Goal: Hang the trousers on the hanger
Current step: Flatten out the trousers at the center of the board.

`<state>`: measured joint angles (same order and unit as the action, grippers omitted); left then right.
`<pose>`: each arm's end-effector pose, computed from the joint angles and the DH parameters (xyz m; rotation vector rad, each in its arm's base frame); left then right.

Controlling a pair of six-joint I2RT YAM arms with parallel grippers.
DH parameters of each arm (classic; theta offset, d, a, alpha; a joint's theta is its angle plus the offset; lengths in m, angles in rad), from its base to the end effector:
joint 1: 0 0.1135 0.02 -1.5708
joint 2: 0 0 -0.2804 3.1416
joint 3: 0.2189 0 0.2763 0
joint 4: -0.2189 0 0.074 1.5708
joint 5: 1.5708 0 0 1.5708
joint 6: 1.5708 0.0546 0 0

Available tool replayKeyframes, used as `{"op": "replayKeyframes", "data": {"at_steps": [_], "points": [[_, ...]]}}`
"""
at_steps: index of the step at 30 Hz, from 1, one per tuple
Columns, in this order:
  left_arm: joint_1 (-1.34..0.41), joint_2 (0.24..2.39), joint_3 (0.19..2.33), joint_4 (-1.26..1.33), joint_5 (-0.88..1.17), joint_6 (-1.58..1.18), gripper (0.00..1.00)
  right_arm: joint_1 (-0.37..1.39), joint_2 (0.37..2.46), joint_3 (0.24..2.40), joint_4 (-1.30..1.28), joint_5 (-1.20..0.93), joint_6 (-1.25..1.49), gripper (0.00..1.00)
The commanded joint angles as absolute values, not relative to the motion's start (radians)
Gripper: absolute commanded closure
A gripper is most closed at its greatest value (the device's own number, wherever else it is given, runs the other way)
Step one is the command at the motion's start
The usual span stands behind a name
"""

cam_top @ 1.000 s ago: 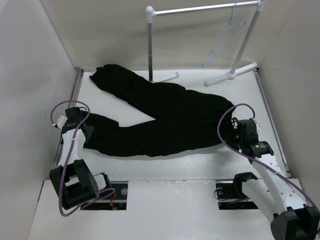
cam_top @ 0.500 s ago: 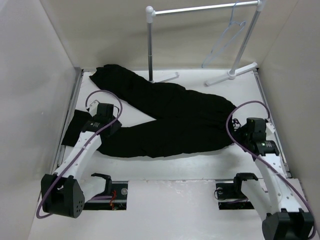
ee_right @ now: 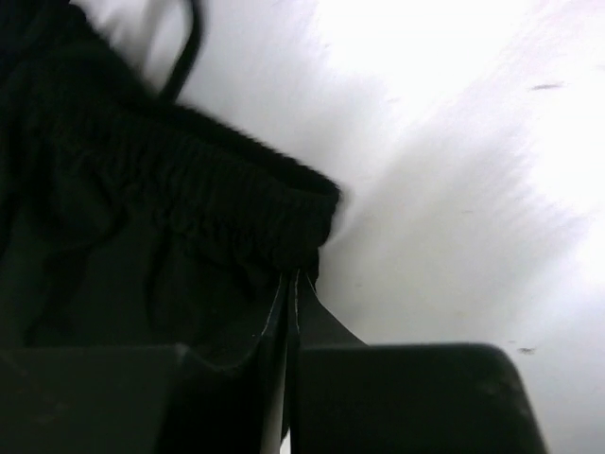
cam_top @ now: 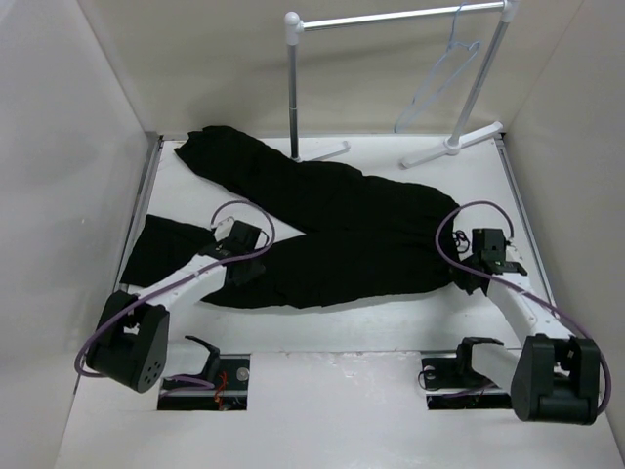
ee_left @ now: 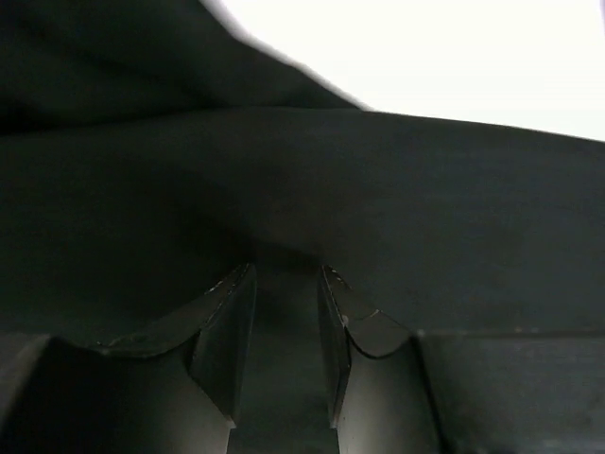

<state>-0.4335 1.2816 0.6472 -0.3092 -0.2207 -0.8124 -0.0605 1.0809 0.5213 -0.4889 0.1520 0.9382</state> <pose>0.2478 -0.1015 0.1677 -0.5583 2.4355 -0.2478 0.2114 -0.0211 0.1577 1.2933 2.2604 0.1162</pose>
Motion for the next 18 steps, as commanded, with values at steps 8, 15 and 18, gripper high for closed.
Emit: {"op": "replayKeyframes", "data": {"at_steps": [8,15,18], "points": [[-0.418,1.091,0.58,-0.415,-0.233,-0.841,0.63,-0.318,0.767,0.491,-0.659,0.268,1.012,1.0],[-0.237,1.034,0.684,-0.511,-0.267,-0.767,0.5,-0.334,0.781,0.587,-0.677,0.331,0.945,0.58],[-0.134,1.113,0.719,-0.476,-0.268,-0.736,0.51,-0.257,0.772,0.609,-0.673,0.345,0.924,0.3]]}}
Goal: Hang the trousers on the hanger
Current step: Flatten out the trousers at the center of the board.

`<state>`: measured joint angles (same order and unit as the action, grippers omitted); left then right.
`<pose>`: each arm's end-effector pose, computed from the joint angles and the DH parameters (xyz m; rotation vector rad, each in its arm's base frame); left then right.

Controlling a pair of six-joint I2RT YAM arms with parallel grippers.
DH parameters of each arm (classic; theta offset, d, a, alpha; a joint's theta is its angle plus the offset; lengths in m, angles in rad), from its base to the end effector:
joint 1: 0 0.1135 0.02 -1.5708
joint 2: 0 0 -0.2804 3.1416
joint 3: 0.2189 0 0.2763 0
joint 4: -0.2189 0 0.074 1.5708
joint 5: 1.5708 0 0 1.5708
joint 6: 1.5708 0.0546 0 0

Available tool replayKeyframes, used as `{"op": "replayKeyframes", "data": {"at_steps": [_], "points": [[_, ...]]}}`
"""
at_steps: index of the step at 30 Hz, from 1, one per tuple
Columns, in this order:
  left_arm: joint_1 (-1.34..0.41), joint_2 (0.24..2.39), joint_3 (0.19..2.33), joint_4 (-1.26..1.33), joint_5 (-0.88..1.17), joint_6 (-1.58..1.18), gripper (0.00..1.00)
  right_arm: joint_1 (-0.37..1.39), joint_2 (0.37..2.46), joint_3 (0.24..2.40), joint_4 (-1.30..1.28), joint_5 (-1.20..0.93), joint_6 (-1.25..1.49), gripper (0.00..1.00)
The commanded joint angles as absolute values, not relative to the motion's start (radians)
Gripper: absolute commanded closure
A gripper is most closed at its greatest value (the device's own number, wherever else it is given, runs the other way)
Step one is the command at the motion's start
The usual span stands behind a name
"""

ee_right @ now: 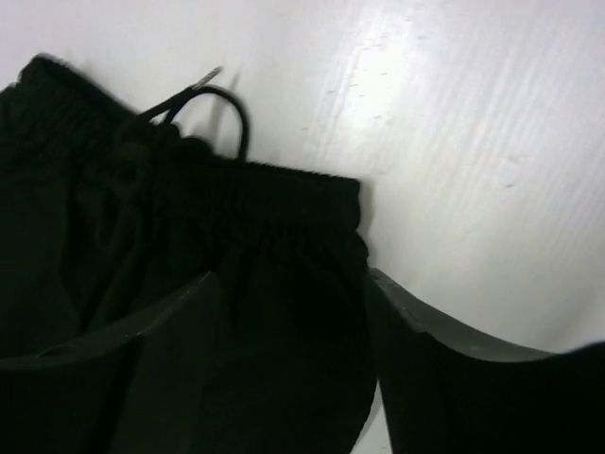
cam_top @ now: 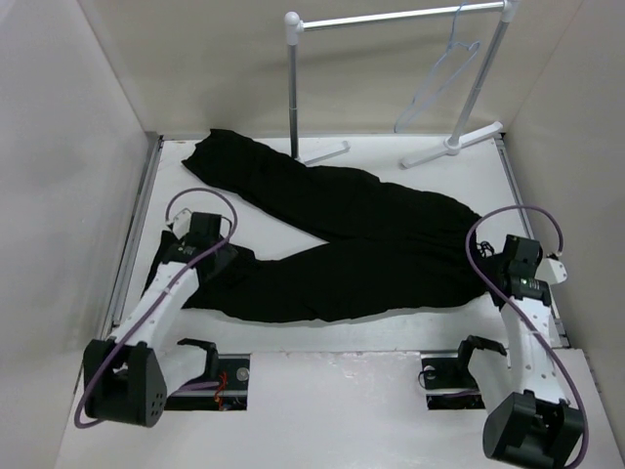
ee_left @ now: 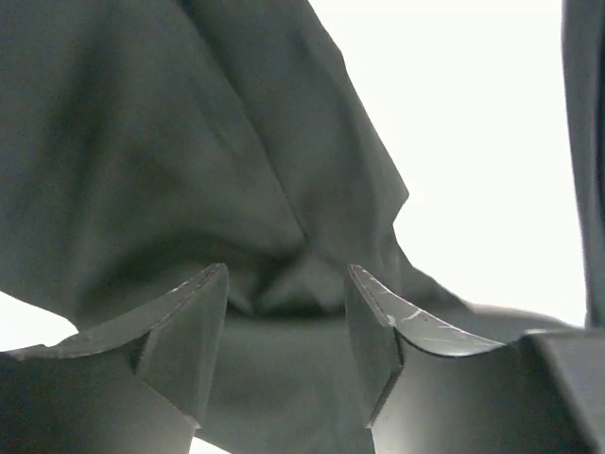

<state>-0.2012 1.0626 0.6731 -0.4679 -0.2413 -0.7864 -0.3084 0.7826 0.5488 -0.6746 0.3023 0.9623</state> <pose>0.2368 -0.0350 0.2155 -0.7959 2.2663 -0.1677 0.1618 -0.0686 0.2076 1.5391 1.8736 -0.0819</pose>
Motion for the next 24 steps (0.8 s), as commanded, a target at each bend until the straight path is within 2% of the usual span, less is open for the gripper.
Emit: {"op": "replayKeyframes", "data": {"at_steps": [1,3,4,9,11,14,19,21,24], "points": [[-0.101,1.135,0.724,-0.45,-0.267,-0.735,0.53,-0.242,0.766,0.615,-0.673,0.357,0.916,0.26],[-0.032,1.173,0.738,-0.41,-0.267,-0.733,0.56,-0.205,0.746,0.638,-0.672,0.368,0.899,0.24],[-0.01,1.189,0.744,-0.396,-0.27,-0.733,0.58,-0.179,0.741,0.647,-0.667,0.358,0.893,0.27],[0.129,1.273,0.772,-0.312,-0.258,-0.745,0.66,0.066,0.744,0.657,-0.623,0.244,0.861,0.73],[0.153,1.288,0.775,-0.272,-0.259,-0.75,0.65,0.2,0.753,0.64,-0.592,0.193,0.865,0.8],[0.173,1.325,0.79,-0.227,-0.253,-0.746,0.63,0.408,0.787,0.611,-0.543,0.169,0.89,0.8],[0.183,1.459,0.83,-0.184,-0.238,-0.726,0.62,0.622,0.902,0.597,-0.466,0.164,0.914,0.76],[0.188,1.499,0.838,-0.176,-0.239,-0.719,0.69,0.669,0.945,0.606,-0.456,0.166,0.916,0.72],[0.208,1.532,0.844,-0.179,-0.245,-0.715,0.87,0.694,0.969,0.6,-0.457,0.189,0.928,0.54]]}}
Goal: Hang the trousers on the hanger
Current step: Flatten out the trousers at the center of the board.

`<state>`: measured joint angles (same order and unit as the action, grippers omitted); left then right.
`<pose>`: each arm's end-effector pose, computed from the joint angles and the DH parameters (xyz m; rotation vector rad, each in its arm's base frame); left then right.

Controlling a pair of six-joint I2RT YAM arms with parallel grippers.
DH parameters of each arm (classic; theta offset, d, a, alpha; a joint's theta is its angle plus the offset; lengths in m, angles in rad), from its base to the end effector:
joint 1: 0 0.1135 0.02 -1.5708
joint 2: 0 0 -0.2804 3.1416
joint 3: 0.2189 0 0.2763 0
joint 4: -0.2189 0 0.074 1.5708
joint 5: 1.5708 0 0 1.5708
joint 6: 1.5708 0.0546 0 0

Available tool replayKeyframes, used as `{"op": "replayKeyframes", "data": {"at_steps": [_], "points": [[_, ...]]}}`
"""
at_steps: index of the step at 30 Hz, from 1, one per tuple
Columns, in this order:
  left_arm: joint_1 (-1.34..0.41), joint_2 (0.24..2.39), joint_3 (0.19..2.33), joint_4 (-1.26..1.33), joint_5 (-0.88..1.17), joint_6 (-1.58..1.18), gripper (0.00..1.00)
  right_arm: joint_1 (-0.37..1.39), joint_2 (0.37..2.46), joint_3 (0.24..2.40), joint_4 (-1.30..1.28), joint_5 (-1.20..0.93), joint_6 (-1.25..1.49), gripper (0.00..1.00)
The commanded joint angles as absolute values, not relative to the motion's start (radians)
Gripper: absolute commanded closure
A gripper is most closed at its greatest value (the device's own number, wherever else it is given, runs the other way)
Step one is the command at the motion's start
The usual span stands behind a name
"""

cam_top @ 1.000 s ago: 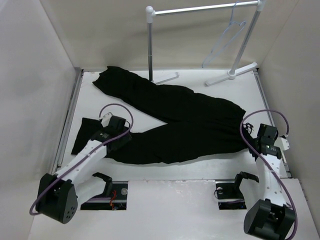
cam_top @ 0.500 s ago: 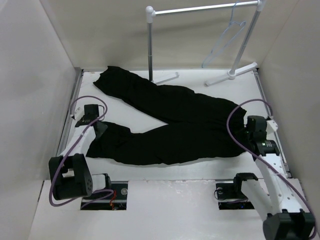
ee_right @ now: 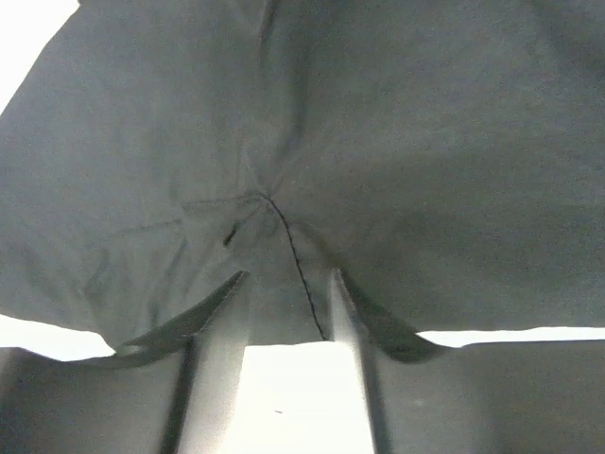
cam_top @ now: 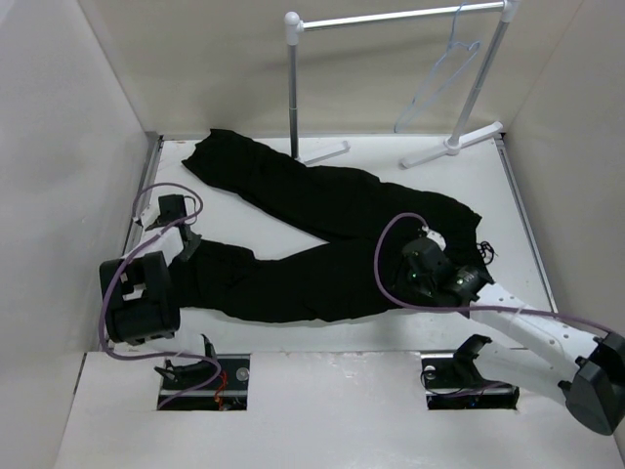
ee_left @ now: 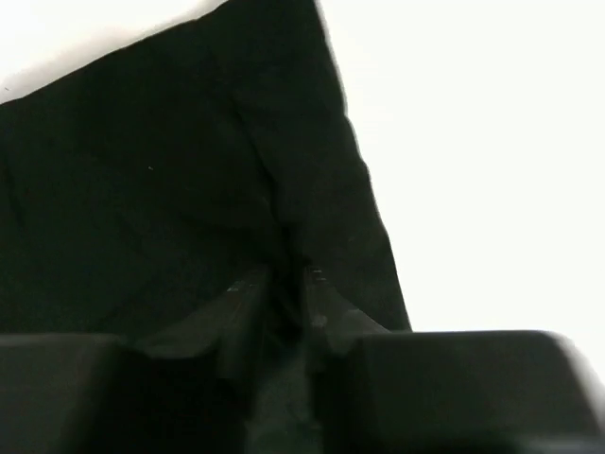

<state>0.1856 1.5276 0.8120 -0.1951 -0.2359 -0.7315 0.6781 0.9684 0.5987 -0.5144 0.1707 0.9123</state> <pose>0.3207 0.0732 0.1616 -1.1714 2.1488 0.0532 0.1735 0.1278 0.2042 0.3681 2.4742 0.4884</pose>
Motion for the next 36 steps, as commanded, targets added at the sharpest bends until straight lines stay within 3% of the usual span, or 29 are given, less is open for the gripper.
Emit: {"op": "replayKeyframes", "data": {"at_steps": [1,7,9,15,24,27,29,32,34,36], "points": [[0.223,1.529,0.842,-0.186,-0.248,-0.715,0.92,0.694,0.971,0.588,-0.46,0.198,0.934,0.49],[0.278,1.335,0.789,-0.299,-0.287,-0.69,0.99,0.628,1.061,0.514,-0.469,0.172,0.923,0.42],[0.28,1.255,0.785,-0.369,-0.296,-0.683,0.99,0.627,1.086,0.514,-0.472,0.163,0.922,0.47],[0.277,1.144,0.842,-0.577,-0.307,-0.631,0.97,0.633,1.115,0.522,-0.515,0.097,0.931,0.46],[0.358,1.494,1.038,-0.499,-0.342,-0.618,0.97,0.654,0.951,0.515,-0.655,0.077,0.985,0.66],[0.349,1.578,1.113,-0.495,-0.37,-0.615,0.97,0.663,0.93,0.547,-0.657,0.092,0.989,0.61],[0.357,1.641,1.144,-0.508,-0.383,-0.615,0.95,0.686,0.949,0.58,-0.655,0.094,1.0,0.52],[0.358,1.671,1.148,-0.514,-0.397,-0.617,0.83,0.754,1.017,0.623,-0.6,0.106,1.006,0.35],[0.352,1.622,1.125,-0.5,-0.413,-0.623,0.67,0.795,1.08,0.672,-0.556,0.109,1.002,0.35],[0.335,1.537,1.098,-0.476,-0.426,-0.632,0.52,0.834,1.146,0.724,-0.5,0.115,0.991,0.44]]}}
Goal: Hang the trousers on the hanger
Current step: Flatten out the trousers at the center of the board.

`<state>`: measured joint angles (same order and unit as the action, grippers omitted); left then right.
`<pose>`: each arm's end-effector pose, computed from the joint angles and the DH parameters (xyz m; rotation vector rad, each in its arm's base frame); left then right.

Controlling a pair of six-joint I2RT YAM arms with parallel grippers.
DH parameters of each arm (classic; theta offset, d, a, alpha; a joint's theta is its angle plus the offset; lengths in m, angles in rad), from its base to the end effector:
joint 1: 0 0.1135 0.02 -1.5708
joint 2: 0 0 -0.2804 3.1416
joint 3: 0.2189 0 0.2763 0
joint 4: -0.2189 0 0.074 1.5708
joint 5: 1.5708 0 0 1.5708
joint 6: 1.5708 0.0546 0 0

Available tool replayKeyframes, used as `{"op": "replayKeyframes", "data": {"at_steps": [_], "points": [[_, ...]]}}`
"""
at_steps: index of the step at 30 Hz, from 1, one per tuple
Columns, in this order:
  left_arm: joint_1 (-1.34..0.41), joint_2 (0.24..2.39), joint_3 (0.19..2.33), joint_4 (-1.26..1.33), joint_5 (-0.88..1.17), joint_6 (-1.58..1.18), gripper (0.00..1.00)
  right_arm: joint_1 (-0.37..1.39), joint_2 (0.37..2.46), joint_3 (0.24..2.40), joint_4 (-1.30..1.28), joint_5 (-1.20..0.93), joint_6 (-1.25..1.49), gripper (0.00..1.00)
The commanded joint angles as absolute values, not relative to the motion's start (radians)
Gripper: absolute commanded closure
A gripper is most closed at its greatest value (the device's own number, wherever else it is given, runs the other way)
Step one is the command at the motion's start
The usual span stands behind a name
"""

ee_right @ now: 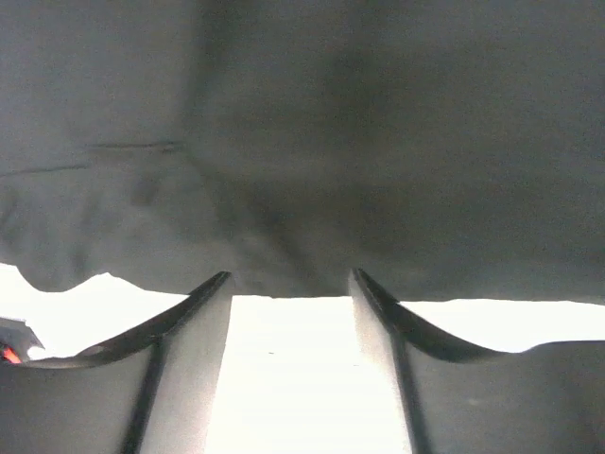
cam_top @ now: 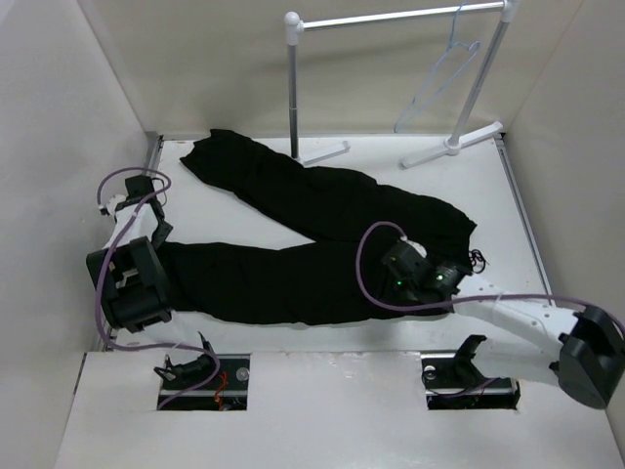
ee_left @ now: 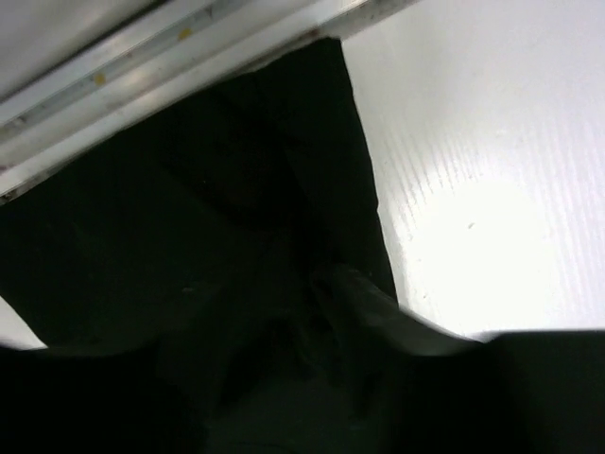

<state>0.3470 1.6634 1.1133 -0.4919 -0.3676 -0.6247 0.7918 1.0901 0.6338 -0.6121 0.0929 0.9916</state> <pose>0.3415 0.1444 0.1950 -1.3021 2.1915 0.3733 0.1587 0.1535 0.1846 0.3033 2.7011 0.4634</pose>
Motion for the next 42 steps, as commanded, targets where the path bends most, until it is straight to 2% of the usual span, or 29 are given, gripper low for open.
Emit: {"op": "replayKeyframes", "data": {"at_steps": [1,3,4,5,7,10,13,18,23,25,27,29,32,35,37,38,39,40,41,42], "points": [[0.325,1.496,1.088,-0.463,-0.433,-0.637,0.47,0.846,1.184,0.748,-0.471,0.115,0.98,0.53],[0.285,1.421,1.072,-0.446,-0.448,-0.647,0.47,0.857,1.27,0.791,-0.419,0.103,0.965,0.87],[0.254,1.401,1.066,-0.443,-0.452,-0.652,0.5,0.861,1.313,0.811,-0.404,0.095,0.951,0.96],[0.213,1.394,1.06,-0.442,-0.445,-0.655,0.53,0.866,1.35,0.827,-0.388,0.095,0.942,0.98],[0.139,1.402,1.045,-0.452,-0.42,-0.672,0.57,0.877,1.402,0.845,-0.376,0.107,0.939,0.97],[0.017,1.416,0.959,-0.419,-0.332,-0.748,0.62,0.887,1.472,0.847,-0.327,0.138,0.936,0.86],[-0.062,1.43,0.847,-0.362,-0.31,-0.817,0.67,0.889,1.544,0.838,-0.296,0.133,0.934,0.87],[-0.055,1.384,0.691,-0.342,-0.317,-0.857,0.68,0.935,1.536,0.74,-0.29,0.129,1.005,0.89],[-0.022,1.267,0.623,-0.37,-0.35,-0.85,0.68,0.985,1.461,0.651,-0.328,0.109,1.057,0.89],[-0.019,1.233,0.641,-0.391,-0.342,-0.85,0.63,0.992,1.43,0.644,-0.359,0.11,1.057,0.87],[-0.019,1.22,0.713,-0.4,-0.334,-0.841,0.57,0.992,1.39,0.658,-0.377,0.113,1.028,0.8],[-0.015,1.259,0.826,-0.387,-0.334,-0.81,0.52,0.966,1.342,0.695,-0.39,0.115,0.971,0.65],[0.01,1.391,1.006,-0.344,-0.331,-0.755,0.52,0.898,1.286,0.774,-0.406,0.094,0.893,0.45],[0.067,1.602,1.202,-0.29,-0.302,-0.726,0.63,0.849,1.249,0.837,-0.411,0.037,0.83,0.33],[0.099,1.751,1.343,-0.275,-0.258,-0.712,0.75,0.826,1.227,0.865,-0.419,0.017,0.805,0.32],[0.107,1.819,1.414,-0.273,-0.253,-0.7,0.82,0.817,1.217,0.874,-0.422,0.011,0.799,0.4],[0.113,1.886,1.48,-0.267,-0.247,-0.684,0.86,0.806,1.207,0.88,-0.422,0.008,0.793,0.57],[0.119,1.943,1.541,-0.261,-0.238,-0.68,0.89,0.792,1.197,0.887,-0.425,0.003,0.79,0.8],[0.127,1.991,1.593,-0.259,-0.232,-0.677,0.9,0.776,1.187,0.89,-0.431,-0.003,0.788,0.93],[0.134,2.037,1.644,-0.256,-0.226,-0.673,0.9,0.76,1.183,0.897,-0.44,-0.018,0.787,0.97]]}}
